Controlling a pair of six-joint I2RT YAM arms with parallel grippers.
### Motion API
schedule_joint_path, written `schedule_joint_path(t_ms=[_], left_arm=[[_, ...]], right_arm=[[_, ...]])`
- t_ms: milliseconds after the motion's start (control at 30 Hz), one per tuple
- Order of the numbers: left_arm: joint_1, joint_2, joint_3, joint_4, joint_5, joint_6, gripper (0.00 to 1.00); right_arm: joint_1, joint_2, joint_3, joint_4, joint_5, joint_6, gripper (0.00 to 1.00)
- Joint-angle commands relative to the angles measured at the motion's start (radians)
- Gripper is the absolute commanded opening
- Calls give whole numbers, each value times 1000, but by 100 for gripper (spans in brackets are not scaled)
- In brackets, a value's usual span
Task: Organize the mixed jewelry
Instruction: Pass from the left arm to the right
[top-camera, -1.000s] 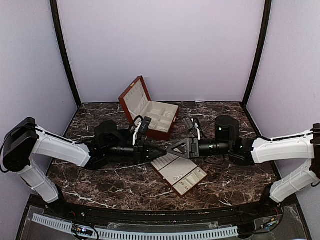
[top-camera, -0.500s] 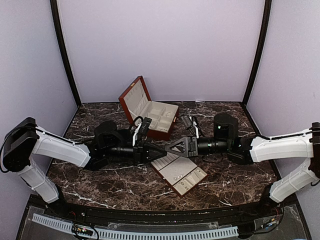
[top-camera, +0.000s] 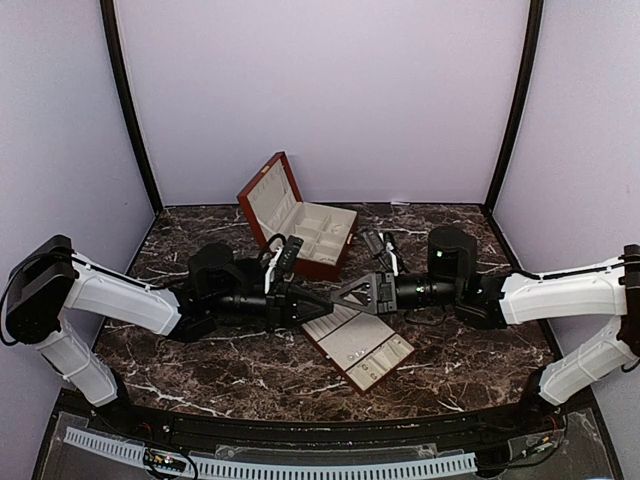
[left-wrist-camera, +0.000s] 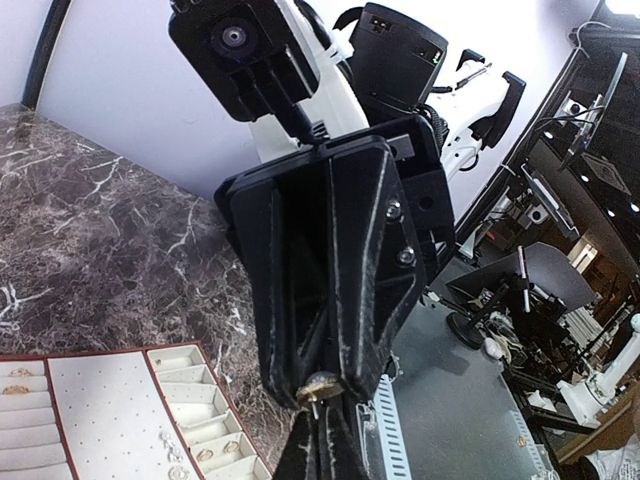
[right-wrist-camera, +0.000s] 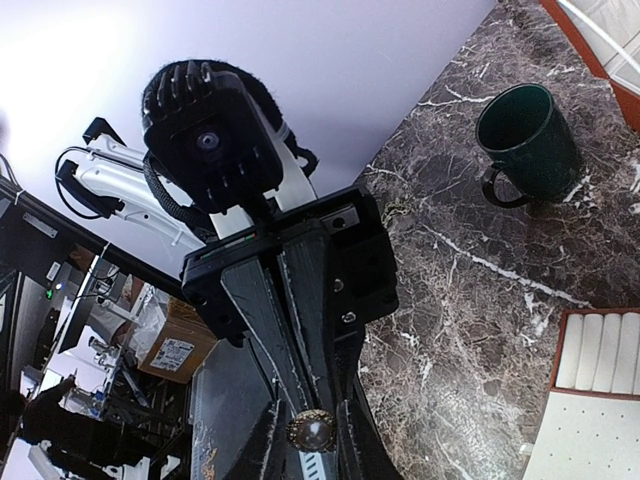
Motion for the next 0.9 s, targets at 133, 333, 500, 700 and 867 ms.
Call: schedule_joint_path(t_ms=[133,333,500,700,867], left_arm=[[-8,-33,-18,21,-47,-6,0],[-7,-31,-76,151,-61,-25,0],[-14,-59,-96,166,-151,95,0],[-63,-123,-123,91,-453,375,0],[-106,-136,-148,119,-614,511,0]], right_arm=[[8,-11,10,33,1,-11,24],[12,-58,35,-99,111,-93,49],[23,-25,32,-6,70,-33,52],[43,-47,46,-47,170,-26,44],[59,-58,60,-65,242,-3,45]])
